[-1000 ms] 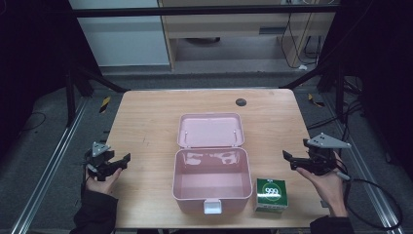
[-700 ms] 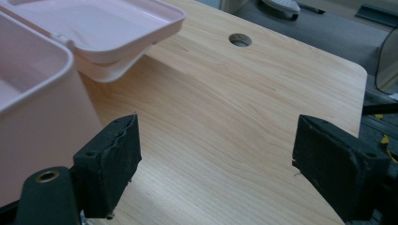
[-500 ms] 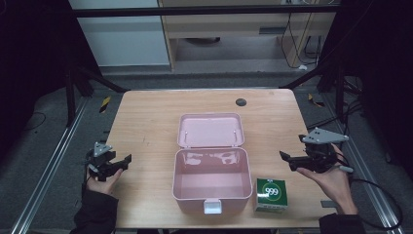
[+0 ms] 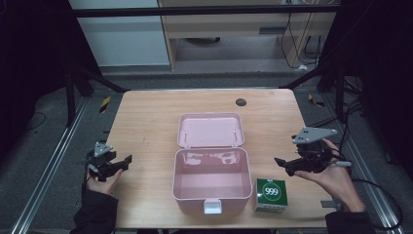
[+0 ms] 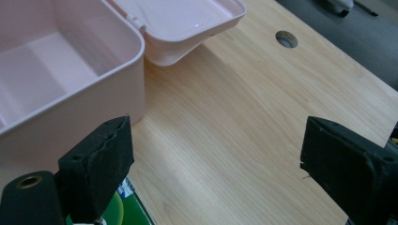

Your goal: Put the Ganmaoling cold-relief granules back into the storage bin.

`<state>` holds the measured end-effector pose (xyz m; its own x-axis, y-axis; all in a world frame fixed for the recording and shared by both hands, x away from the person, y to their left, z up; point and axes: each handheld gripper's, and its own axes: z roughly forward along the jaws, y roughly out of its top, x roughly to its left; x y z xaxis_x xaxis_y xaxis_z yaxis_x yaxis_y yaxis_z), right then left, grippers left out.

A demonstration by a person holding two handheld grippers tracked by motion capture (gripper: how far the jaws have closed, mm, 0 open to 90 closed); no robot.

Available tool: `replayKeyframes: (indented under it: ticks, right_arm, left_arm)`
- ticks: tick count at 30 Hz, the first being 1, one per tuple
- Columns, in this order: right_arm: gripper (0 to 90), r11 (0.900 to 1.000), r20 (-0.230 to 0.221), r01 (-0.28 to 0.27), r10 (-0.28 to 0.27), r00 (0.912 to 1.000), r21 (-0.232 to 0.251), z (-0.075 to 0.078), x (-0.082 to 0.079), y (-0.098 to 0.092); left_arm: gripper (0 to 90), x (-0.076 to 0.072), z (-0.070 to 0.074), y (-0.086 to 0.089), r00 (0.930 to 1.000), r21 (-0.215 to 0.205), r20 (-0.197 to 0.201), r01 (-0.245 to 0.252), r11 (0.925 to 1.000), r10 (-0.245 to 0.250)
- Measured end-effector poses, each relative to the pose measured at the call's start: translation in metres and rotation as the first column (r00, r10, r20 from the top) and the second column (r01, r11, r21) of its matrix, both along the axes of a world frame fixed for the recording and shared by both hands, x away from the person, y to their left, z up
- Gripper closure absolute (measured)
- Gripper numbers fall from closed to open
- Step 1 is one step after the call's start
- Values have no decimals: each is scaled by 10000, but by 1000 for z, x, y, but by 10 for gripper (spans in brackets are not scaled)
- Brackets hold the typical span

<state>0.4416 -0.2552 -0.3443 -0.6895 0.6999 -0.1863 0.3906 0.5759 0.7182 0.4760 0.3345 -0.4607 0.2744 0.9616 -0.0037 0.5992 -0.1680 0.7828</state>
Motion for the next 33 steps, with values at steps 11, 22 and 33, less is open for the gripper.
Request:
replayKeyframes:
  ticks: [11,22,33]
  right_arm:
    - [84,9885,-935,-1164,1074,9898,-962,-4,-4,10]
    - [68,9566,-1914,-2267,1915,9627,-1833,-11,-11,21]
    - [52,9119,-2805,-3340,2646,9227,-2385,-19,-19,33]
  left_arm:
    - [324,1,-1,-3,9999,120,-70,123,9999,-122]
    - [323,1,-1,-3,9998,150,-88,163,9998,-161]
    - [323,1,-1,-3,9998,132,-68,205,9997,-204]
